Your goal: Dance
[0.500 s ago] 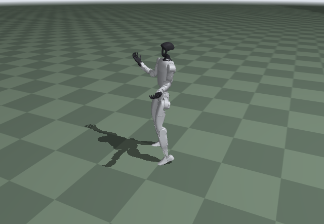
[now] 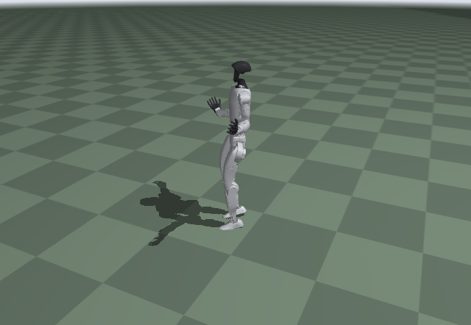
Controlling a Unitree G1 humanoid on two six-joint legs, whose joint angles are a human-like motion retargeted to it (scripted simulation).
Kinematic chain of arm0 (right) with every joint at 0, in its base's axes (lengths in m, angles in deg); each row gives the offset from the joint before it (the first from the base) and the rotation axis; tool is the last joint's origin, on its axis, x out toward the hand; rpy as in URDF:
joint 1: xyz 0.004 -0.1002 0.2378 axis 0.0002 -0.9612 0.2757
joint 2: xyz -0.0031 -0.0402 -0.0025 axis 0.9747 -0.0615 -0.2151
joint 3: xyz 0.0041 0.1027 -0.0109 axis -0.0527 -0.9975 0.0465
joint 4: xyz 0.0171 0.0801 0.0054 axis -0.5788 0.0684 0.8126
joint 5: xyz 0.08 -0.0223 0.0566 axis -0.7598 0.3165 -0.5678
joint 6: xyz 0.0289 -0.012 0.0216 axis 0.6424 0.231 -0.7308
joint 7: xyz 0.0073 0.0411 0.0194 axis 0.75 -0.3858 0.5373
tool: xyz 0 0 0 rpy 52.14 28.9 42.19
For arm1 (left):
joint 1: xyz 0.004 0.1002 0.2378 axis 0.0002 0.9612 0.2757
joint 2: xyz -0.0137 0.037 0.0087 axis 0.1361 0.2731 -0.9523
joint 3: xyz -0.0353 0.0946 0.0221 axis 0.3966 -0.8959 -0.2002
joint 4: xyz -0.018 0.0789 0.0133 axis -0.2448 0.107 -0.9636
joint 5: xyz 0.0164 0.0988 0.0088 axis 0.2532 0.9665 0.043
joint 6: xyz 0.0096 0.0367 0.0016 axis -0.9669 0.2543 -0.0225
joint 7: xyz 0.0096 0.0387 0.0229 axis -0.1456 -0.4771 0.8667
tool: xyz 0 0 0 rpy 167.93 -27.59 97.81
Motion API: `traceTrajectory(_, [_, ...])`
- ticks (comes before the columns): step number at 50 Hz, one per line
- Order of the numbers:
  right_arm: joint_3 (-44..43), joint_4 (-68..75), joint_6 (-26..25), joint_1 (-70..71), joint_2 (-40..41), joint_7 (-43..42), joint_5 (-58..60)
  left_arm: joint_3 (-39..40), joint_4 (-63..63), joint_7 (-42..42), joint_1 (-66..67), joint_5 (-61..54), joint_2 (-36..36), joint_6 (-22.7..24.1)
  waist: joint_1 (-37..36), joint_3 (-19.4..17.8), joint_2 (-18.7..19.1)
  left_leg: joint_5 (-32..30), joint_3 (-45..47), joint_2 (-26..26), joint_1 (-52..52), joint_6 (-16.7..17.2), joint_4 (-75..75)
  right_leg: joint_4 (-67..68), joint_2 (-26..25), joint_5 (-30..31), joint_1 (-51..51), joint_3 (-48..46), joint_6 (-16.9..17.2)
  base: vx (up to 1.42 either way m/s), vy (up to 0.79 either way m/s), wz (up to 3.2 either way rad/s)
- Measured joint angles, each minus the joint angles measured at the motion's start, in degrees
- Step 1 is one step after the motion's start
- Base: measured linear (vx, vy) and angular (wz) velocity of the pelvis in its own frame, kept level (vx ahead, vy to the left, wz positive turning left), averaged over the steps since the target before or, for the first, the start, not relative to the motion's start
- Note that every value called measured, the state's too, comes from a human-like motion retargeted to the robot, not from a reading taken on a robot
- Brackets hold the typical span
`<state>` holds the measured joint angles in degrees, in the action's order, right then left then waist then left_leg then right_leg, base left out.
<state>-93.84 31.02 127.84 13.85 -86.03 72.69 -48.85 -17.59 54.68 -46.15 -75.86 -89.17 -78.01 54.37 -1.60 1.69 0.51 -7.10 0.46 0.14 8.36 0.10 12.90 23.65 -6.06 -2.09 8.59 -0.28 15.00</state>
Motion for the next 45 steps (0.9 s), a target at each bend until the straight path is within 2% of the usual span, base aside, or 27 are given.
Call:
traceTrajectory(1, [1.61,1.27,3.9,-3.7,1.23,-6.53,11.82,-0.03,1.28,-2.58,3.37,9.68,2.14,-4.16,1.61,0.35,-0.19,-0.68,0.03,1.67,-0.49,-1.43,-1.17,-2.96,0.53,-0.08,-1.47,0.58,0.0,0.24,0.09,0.87])
traceTrajectory(2, [3.15,1.98,6.91,-7.25,2.11,-14.55,25.39,-0.04,2.43,-4.94,6.54,18.95,4.22,-7.95,3.25,0.68,-0.27,-1.37,0.0,3.22,-0.97,-2.74,-2.29,-5.27,1.64,-0.12,-2.66,-0.24,-1.9,0.21,0.66,1.15])
traceTrajectory(3, [4.56,1.59,8.11,-10.53,2.31,-25.59,42.46,0.0,3.32,-6.86,9.32,27.41,6.18,-11.0,4.94,0.96,-0.13,-2.07,-0.17,4.53,-1.44,-3.81,-3.29,-6.27,3.93,-0.09,-3.28,-3.88,-7.58,0.21,0.49,0.96])
traceTrajectory(5, [6.43,-0.86,5.21,-16.07,1.39,-43.29,70.03,0.55,5.14,-9.48,13.05,44.61,10.37,-15.11,5.95,1.57,-1.07,-1.66,0.57,6.03,-0.96,-3.5,-2.46,-11.28,4.89,-1.01,-6.26,-8.52,-12.94,0.17,0.19,0.44])
traceTrajectory(7, [6.26,-4.34,1.86,-20.02,-1.61,-53.45,87.91,1.22,6.6,-10.31,15.76,62.49,16.07,-15.89,5.51,1.34,-1.58,-0.62,0.2,6.39,0.45,-2.46,1.18,-10.9,4.95,-1.8,-6.75,-5.8,-11.47,0.15,0.04,0.38])
traceTrajectory(8, [5.27,-6.14,0.2,-21.56,-3.69,-54.54,93.14,1.2,7.7,-10.32,17.09,70.27,19.52,-16.53,5.94,0.66,-1.55,-0.26,-0.91,6.56,1.21,-2.06,3.82,-10.41,4.41,-1.18,-5.99,-1.04,-9.76,0.09,0.07,0.78])
traceTrajectory(9, [3.85,-7.85,-1.46,-22.4,-5.94,-54.59,96.7,1.53,9.15,-10.09,18.37,77.39,23.17,-17.37,5.63,0.36,-1.64,-0.01,-0.99,6.71,2.72,-1.41,6.81,-10.33,5.15,-1.2,-5.48,-1.06,-9.58,0.01,0.1,0.74])
traceTrajectory(11, [0.08,-10.45,-4.72,-23.05,-11.41,-53.25,100.87,3.28,12.08,-7.92,20.37,89.62,30.67,-18.59,3.99,0.42,-2.3,0.21,1.97,6.16,6.61,1.14,13.38,-10.68,7.62,-2.46,-5.39,-7.83,-11.71,-0.05,0.12,0.2])
traceTrajectory(13, [-4.51,-11.01,-8.45,-23.79,-18.1,-51.17,103.41,5.49,13.5,-3.13,21.05,98.06,37.65,-19.27,3.85,0.32,-2.8,-0.09,2.69,5.44,9.75,6.55,19.8,-10.67,7.67,-3.25,-5.28,-9.39,-12.84,0.11,0.07,0.51])
traceTrajectory(15, [-8.87,-9.5,-14.18,-24.73,-24.91,-48.16,107.12,7.87,12.99,3.42,21.44,101.71,43.66,-20.61,4.38,0.24,-2.62,0.62,-0.11,4.47,12.84,14.49,25.96,-9.82,7.15,-3.66,-4.51,-8.32,-12.28,0.19,-0.02,0.63])
traceTrajectory(16, [-10.66,-7.92,-18.41,-25.34,-28.19,-46.56,110.03,8.98,12.11,7.6,21.39,101.46,45.58,-21.55,4.52,0.23,-2.95,1.31,-1.45,4.33,14.26,14.64,28.4,-9.71,7.51,-3.93,-4.57,-8.89,-12.26,0.17,-0.05,0.42])
traceTrajectory(17, [-12.42,-6.2,-22.73,-26.0,-31.3,-45.02,113.19,9.86,11.14,11.84,21.06,101.0,47.18,-22.72,4.86,0.22,-3.3,2.25,-2.37,3.82,15.62,13.76,30.66,-9.55,7.99,-4.2,-4.51,-9.49,-12.09,0.17,-0.03,0.5])
traceTrajectory(18, [-14.1,-4.21,-27.23,-26.78,-34.08,-43.6,116.86,10.27,9.97,16.21,20.19,100.11,48.12,-24.33,5.59,0.23,-3.67,3.68,-2.41,2.54,16.88,10.81,32.55,-9.28,8.71,-4.46,-4.21,-10.14,-11.63,0.14,-0.01,0.67])
traceTrajectory(20, [-17.18,-0.02,-35.67,-28.48,-38.49,-40.72,124.06,10.84,7.25,24.9,17.84,97.9,48.67,-27.62,6.71,-0.06,-4.4,5.64,-1.0,-2.14,18.82,2.95,34.74,-9.56,9.7,-4.53,-3.94,-10.01,-10.79,0.09,-0.01,0.7])
traceTrajectory(23, [-19.42,6.59,-46.11,-27.72,-40.56,-35.77,131.45,10.85,1.16,35.35,13.6,94.22,46.91,-32.23,6.96,0.66,-5.36,4.1,-5.15,-4.96,20.94,-8.86,31.7,-11.16,11.01,-3.9,-3.57,-9.81,-9.76,0.14,-0.05,0.24])
traceTrajectory(24, [-19.61,8.45,-48.42,-27.01,-40.37,-32.55,131.21,10.6,-1.35,38.05,11.98,91.49,45.91,-33.83,6.41,0.8,-5.49,4.03,-6.28,-6.16,20.21,-9.82,28.7,-11.81,11.0,-3.56,-3.73,-9.22,-9.44,0.28,-0.09,-0.26])
traceTrajectory(27, [-19.94,12.57,-53.1,-23.08,-37.91,-21.93,121.5,8.36,-9.59,42.57,5.95,75.82,41.96,-38.48,3.86,0.06,-5.42,3.94,-8.9,-9.24,14.54,-8.36,17.08,-13.61,11.41,-2.41,-5.31,-7.41,-8.49,0.26,-0.03,-0.46])
traceTrajectory(29, [-20.58,13.58,-53.85,-18.55,-34.87,-15.87,108.08,6.63,-16.09,40.77,0.61,59.24,38.13,-41.17,2.95,-0.92,-5.48,3.0,-12.82,-7.75,9.54,-7.34,9.73,-14.57,12.88,-1.57,-6.92,-6.31,-7.56,0.32,0.11,-0.29])
traceTrajectory(30, [-20.94,13.89,-53.51,-16.31,-33.24,-12.89,99.83,6.56,-19.45,39.48,-2.03,50.49,36.05,-41.72,2.6,-1.2,-5.42,2.78,-14.22,-6.68,7.21,-6.76,6.78,-15.09,13.54,-1.1,-7.62,-5.39,-7.11,0.28,0.18,-0.28])
traceTrajectory(32, [-21.59,14.39,-51.77,-10.85,-30.19,-8.57,81.18,7.78,-24.27,38.75,-4.84,30.92,32.79,-41.62,2.08,-2.23,-4.17,2.91,-9.31,-6.34,3.44,-7.7,4.32,-16.31,14.56,-0.07,-9.94,-4.92,-6.54,0.34,0.25,-0.26])
traceTrajectory(33, [-21.96,14.39,-49.64,-8.33,-29.01,-6.09,71.38,8.7,-26.47,38.69,-6.32,21.51,30.92,-41.17,2.11,-2.9,-2.88,1.82,-5.25,-7.54,1.57,-7.21,2.6,-16.81,14.64,0.47,-11.21,-5.24,-6.4,0.49,0.33,-0.3])
traceTrajectory(34, [-22.01,14.29,-47.39,-5.85,-27.96,-3.46,60.6,9.86,-28.45,38.25,-7.9,12.59,28.91,-40.22,2.12,-3.1,-1.56,1.2,-3.09,-8.2,-0.05,-5.18,1.14,-17.14,14.64,0.92,-11.88,-5.33,-6.33,0.49,0.37,-0.4])
traceTrajectory(37, [-19.84,12.9,-39.71,2.08,-24.98,3.58,27.13,13.33,-31.8,37.36,-9.95,-15.13,23.78,-34.42,2.41,-2.58,1.43,0.33,-4.02,-6.94,-1.94,2.66,0.5,-17.71,15.68,2.36,-12.17,-4.29,-6.01,0.39,0.38,-0.71])
traceTrajectory(38, [-18.82,12.36,-36.87,4.84,-23.97,5.74,17.45,14.2,-31.89,37.27,-9.31,-24.85,22.47,-32.11,2.49,-2.47,1.9,0.68,-4.86,-5.55,-1.93,3.23,1.51,-17.85,16.77,3.06,-12.24,-3.94,-5.89,0.46,0.42,-0.97])
traceTrajectory(41, [-15.31,9.68,-32.49,13.07,-19.6,11.86,-5.7,15.6,-29.59,38.95,-9.31,-46.04,17.3,-25.2,1.92,-2.04,3.73,1.21,0.43,-3.37,-3.52,1.82,3.08,-16.97,18.54,5.5,-11.98,-3.11,-8.77,0.46,0.44,-1.15])
traceTrajectory(43, [-12.86,7.5,-30.93,17.85,-16.45,13.18,-15.64,15.43,-25.91,41.24,-9.98,-55.5,12.98,-19.88,1.14,-1.67,5.1,1.2,2.79,-2.31,-5.38,1.62,2.46,-14.87,18.95,6.75,-10.53,-2.16,-11.63,0.43,0.49,-1.27])
traceTrajectory(45, [-9.3,4.92,-25.95,21.3,-14.02,13.61,-21.73,14.16,-19.86,42.73,-10.8,-64.08,8.01,-13.26,-0.03,-2.06,6.26,1.28,5.27,-0.89,-6.94,0.85,1.81,-11.1,19.95,8.09,-8.32,-1.77,-11.89,0.37,0.45,-1.44])
